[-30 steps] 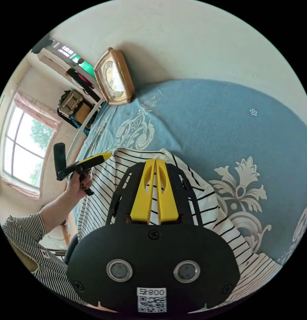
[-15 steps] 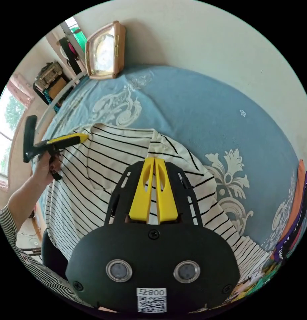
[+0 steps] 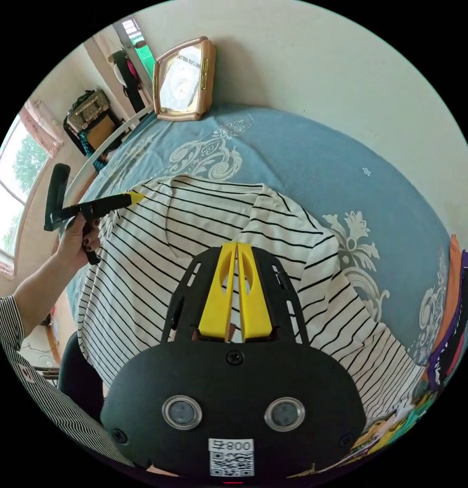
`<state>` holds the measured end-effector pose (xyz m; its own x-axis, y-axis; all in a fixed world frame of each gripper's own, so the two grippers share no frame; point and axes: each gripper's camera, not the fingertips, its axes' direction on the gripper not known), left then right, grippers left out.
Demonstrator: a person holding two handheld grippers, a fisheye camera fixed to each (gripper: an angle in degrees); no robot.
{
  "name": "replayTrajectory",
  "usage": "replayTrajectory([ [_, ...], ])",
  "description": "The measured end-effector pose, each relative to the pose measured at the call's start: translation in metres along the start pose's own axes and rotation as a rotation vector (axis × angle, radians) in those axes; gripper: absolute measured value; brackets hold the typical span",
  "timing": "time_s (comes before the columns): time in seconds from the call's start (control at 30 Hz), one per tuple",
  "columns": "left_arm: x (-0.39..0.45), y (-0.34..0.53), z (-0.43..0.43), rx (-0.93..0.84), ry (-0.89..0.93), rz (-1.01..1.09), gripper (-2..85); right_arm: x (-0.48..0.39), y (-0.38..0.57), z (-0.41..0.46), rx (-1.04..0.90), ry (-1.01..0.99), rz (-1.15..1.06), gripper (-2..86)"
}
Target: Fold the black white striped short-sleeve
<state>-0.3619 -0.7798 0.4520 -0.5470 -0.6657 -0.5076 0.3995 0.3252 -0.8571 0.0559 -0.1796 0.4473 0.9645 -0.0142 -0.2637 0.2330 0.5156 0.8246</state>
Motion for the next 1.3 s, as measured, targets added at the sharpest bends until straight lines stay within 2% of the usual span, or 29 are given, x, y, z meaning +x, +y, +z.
replayTrajectory([
  [0.17,0.073,0.052,0.032,-0.074,0.111,0.105,0.2,-0.017,0.086,-0.043,0.055,0.070,0.003,0.0],
  [0.27,0.108,0.079,0.078,-0.229,0.067,0.147,0.3,-0.009,0.138,-0.026,-0.083,0.162,0.066,0.1],
  [0.3,0.114,0.084,0.088,-0.260,0.048,0.152,0.3,-0.004,0.155,-0.028,-0.035,0.125,0.093,0.1],
  [0.33,0.122,0.090,0.091,-0.189,0.035,0.138,0.3,0.003,0.165,-0.034,-0.040,0.068,0.113,0.1],
  [0.4,0.136,0.090,0.102,-0.209,0.071,0.083,0.5,0.014,0.173,-0.043,-0.062,0.028,0.166,0.1],
  [0.5,0.182,0.082,0.117,-0.146,0.121,0.167,1.1,0.032,0.194,-0.070,0.044,0.059,0.234,0.1],
  [0.67,0.294,0.047,0.195,-0.201,0.214,0.382,4.0,0.071,0.222,-0.090,0.088,0.077,0.312,0.1],
  [0.8,0.369,0.023,0.263,-0.247,0.180,0.504,5.2,0.090,0.241,-0.092,0.090,0.103,0.315,0.1],
  [0.9,0.418,0.010,0.324,-0.325,0.147,0.543,4.9,0.104,0.254,-0.074,0.001,0.091,0.320,0.1],
  [1.0,0.452,0.014,0.385,-0.422,0.027,0.553,3.6,0.115,0.274,-0.079,0.052,0.035,0.318,0.1],
  [1.1,0.480,0.021,0.403,-0.391,0.030,0.559,3.0,0.124,0.299,-0.095,0.077,0.012,0.337,0.1],
  [1.2,0.511,0.034,0.399,-0.273,0.069,0.576,2.9,0.128,0.341,-0.121,0.166,0.027,0.379,0.1],
  [1.3,0.557,0.047,0.409,-0.231,0.162,0.614,3.1,0.140,0.386,-0.137,0.225,0.022,0.444,0.1],
])
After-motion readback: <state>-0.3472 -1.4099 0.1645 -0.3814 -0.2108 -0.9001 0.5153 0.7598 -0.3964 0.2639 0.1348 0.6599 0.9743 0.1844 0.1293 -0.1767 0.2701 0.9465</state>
